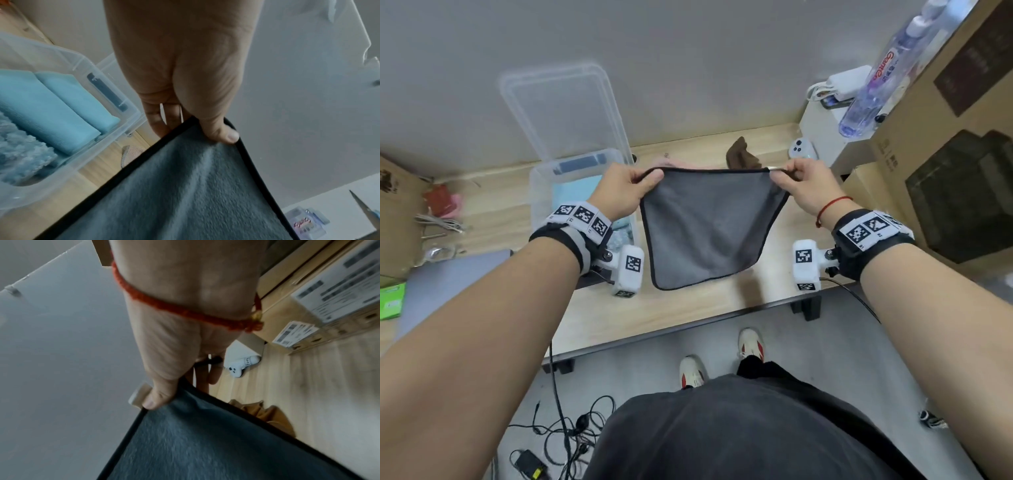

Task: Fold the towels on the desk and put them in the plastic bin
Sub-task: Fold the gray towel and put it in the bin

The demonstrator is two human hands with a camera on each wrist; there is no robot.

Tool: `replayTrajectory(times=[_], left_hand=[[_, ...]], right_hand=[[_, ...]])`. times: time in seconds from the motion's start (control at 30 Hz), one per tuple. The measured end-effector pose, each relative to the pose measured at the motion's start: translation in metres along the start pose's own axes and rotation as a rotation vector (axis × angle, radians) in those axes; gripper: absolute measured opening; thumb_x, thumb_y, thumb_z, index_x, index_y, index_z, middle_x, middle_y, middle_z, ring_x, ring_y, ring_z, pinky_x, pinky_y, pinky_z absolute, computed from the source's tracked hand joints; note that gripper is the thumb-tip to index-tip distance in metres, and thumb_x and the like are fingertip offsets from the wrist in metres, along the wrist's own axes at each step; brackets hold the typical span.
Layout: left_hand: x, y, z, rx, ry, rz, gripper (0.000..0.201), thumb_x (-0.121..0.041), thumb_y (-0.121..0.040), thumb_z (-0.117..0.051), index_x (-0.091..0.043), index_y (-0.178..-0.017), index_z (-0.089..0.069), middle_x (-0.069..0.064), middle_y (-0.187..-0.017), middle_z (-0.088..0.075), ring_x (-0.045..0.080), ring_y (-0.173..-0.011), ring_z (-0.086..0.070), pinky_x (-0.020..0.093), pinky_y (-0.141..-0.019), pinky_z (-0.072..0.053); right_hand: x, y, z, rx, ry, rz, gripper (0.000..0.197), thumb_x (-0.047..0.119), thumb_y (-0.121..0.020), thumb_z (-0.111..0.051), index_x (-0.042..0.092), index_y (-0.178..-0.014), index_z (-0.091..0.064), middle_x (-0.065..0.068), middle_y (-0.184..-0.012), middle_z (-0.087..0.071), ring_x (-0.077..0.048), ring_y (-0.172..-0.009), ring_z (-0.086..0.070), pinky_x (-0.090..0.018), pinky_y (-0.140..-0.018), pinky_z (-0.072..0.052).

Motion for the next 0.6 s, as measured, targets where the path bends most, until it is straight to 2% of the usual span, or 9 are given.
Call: replayTrajectory(times=[0.07,0.13,0.17,0.23,0.3,0.4,0.5,0.57,0.6], left_hand=[[-0.016,-0.002,0.005,-0.078,0.007,-0.031,0.048,-0.039,-0.098,-0.051,-0.009,-0.062,-0.045,-0.001,-0.059,-0.027,0.004,-0.047,-0.021,0.02,-0.047,-0.022],[-0.029,-0.005,0.006,-0.129,0.054,-0.07,0.049,-0.037,-0.101,-0.046,-0.019,-0.058,-0.029,-0.001,-0.059,-0.021,0.006,-0.046,-0.018,0.022,-0.046,-0.017],[-0.033,-0.007,0.006,-0.144,0.078,-0.074,0.05,-0.036,-0.101,-0.045,-0.021,-0.059,-0.025,-0.003,-0.06,-0.02,0.006,-0.047,-0.017,0.024,-0.047,-0.017],[-0.037,-0.008,0.003,-0.156,0.122,-0.065,0.048,-0.038,-0.101,-0.044,-0.022,-0.06,-0.026,-0.002,-0.062,-0.02,0.008,-0.052,-0.018,0.025,-0.05,-0.017],[-0.033,-0.01,-0.003,-0.143,0.153,-0.053,0.046,-0.041,-0.101,-0.043,-0.022,-0.062,-0.029,0.001,-0.066,-0.022,0.012,-0.059,-0.021,0.026,-0.054,-0.019],[-0.016,-0.005,-0.022,-0.101,0.122,-0.02,0.047,-0.041,-0.101,-0.044,-0.017,-0.062,-0.035,0.002,-0.066,-0.029,0.013,-0.062,-0.028,0.026,-0.055,-0.025],[0.013,0.006,-0.055,-0.02,-0.052,0.029,0.049,-0.036,-0.102,-0.044,-0.007,-0.062,-0.039,0.0,-0.062,-0.034,0.013,-0.059,-0.03,0.028,-0.057,-0.029],[0.034,0.018,-0.079,0.06,-0.183,0.055,0.046,-0.034,-0.102,-0.044,-0.01,-0.063,-0.041,-0.001,-0.059,-0.035,0.014,-0.056,-0.032,0.023,-0.054,-0.029],[0.047,0.024,-0.091,0.109,-0.204,0.08,0.046,-0.034,-0.102,-0.044,-0.007,-0.065,-0.044,0.002,-0.06,-0.038,0.016,-0.058,-0.035,0.02,-0.052,-0.028]], right_hand=[[0.01,-0.01,0.007,-0.069,-0.041,0.024,0.02,0.024,-0.092,-0.066,0.023,-0.075,-0.055,0.008,-0.071,-0.059,0.011,-0.054,-0.052,-0.007,-0.06,-0.041],[0.018,-0.019,0.014,-0.12,-0.066,0.062,0.013,0.024,-0.091,-0.066,0.022,-0.08,-0.059,0.009,-0.071,-0.06,0.01,-0.056,-0.053,-0.008,-0.063,-0.042],[0.023,-0.022,0.017,-0.131,-0.079,0.085,0.012,0.022,-0.091,-0.066,0.022,-0.08,-0.06,0.009,-0.071,-0.06,0.01,-0.057,-0.054,-0.008,-0.065,-0.043],[0.027,-0.023,0.023,-0.15,-0.103,0.104,0.011,0.022,-0.091,-0.066,0.023,-0.081,-0.063,0.009,-0.074,-0.063,0.011,-0.061,-0.056,-0.009,-0.068,-0.044],[0.024,-0.022,0.028,-0.148,-0.112,0.088,0.008,0.026,-0.089,-0.069,0.019,-0.086,-0.068,0.008,-0.078,-0.065,0.01,-0.065,-0.057,-0.01,-0.069,-0.046],[0.001,-0.013,0.023,-0.098,-0.096,0.002,0.019,0.03,-0.087,-0.072,0.012,-0.092,-0.072,0.002,-0.082,-0.069,0.002,-0.072,-0.062,-0.013,-0.068,-0.051],[-0.04,0.003,0.007,-0.022,-0.107,-0.109,0.016,0.026,-0.084,-0.076,0.01,-0.083,-0.072,-0.002,-0.08,-0.069,-0.002,-0.07,-0.062,-0.019,-0.064,-0.053],[-0.071,0.018,-0.008,0.057,-0.1,-0.184,0.015,0.022,-0.085,-0.075,0.014,-0.075,-0.067,0.001,-0.075,-0.066,0.005,-0.064,-0.06,-0.016,-0.061,-0.051],[-0.088,0.026,-0.016,0.096,-0.089,-0.227,0.016,0.021,-0.085,-0.074,0.011,-0.075,-0.066,0.002,-0.074,-0.064,0.006,-0.062,-0.058,-0.013,-0.059,-0.049]])
Point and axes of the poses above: each hand's wrist, its own y-axis away from the middle knuckle, its own z-axis out of the back of the hand, x = y × z, the point moved 2 cm from there along -y, towards the middle knuckle
